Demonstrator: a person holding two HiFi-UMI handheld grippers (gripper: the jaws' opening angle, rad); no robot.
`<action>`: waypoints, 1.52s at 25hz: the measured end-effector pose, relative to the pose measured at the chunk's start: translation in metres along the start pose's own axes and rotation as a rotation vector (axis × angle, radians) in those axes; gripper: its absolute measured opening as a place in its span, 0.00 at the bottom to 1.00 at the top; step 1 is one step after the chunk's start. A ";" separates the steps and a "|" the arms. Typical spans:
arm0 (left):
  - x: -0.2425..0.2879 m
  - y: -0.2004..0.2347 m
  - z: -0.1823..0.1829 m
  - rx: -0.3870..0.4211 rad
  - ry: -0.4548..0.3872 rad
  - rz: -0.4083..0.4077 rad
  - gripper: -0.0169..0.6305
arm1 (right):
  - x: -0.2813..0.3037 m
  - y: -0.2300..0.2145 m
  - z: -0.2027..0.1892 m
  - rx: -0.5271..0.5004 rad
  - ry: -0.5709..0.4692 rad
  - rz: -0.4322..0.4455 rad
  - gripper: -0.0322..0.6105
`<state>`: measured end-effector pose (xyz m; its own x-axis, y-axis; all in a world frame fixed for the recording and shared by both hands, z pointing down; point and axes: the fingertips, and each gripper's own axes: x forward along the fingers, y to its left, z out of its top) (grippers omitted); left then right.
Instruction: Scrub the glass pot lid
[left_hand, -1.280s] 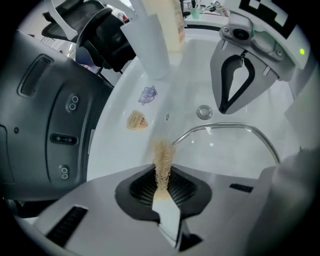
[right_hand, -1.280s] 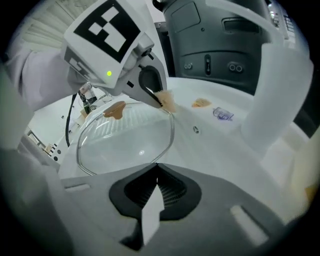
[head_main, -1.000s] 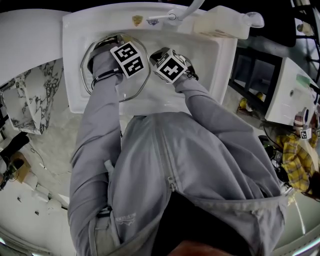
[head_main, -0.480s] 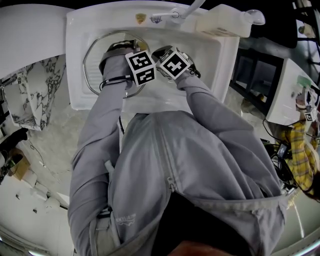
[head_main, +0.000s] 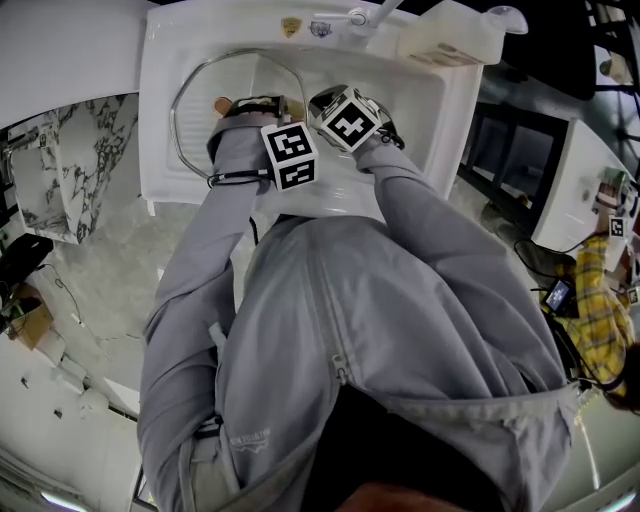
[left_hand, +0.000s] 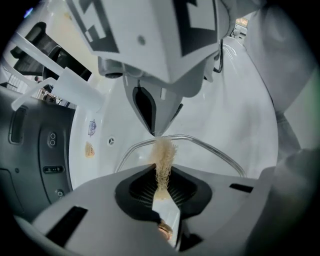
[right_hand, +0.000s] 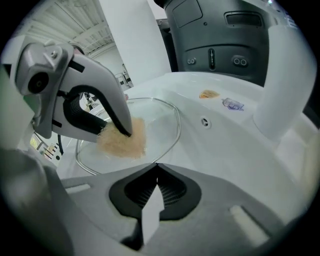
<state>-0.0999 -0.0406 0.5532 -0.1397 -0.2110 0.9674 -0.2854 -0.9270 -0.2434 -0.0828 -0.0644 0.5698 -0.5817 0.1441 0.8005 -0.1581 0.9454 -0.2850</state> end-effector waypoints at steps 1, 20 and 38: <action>-0.002 -0.004 0.000 0.001 -0.001 -0.002 0.08 | 0.000 0.001 0.001 -0.008 -0.002 -0.001 0.06; -0.038 -0.084 -0.026 -0.045 0.031 -0.044 0.08 | -0.040 0.035 0.018 -0.033 -0.055 -0.069 0.06; -0.207 0.012 -0.095 -1.011 -0.564 0.349 0.08 | -0.190 0.068 0.115 0.022 -0.590 -0.317 0.06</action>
<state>-0.1645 0.0211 0.3432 0.0043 -0.7407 0.6718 -0.9627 -0.1849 -0.1976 -0.0749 -0.0612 0.3378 -0.8421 -0.3299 0.4267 -0.4061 0.9085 -0.0991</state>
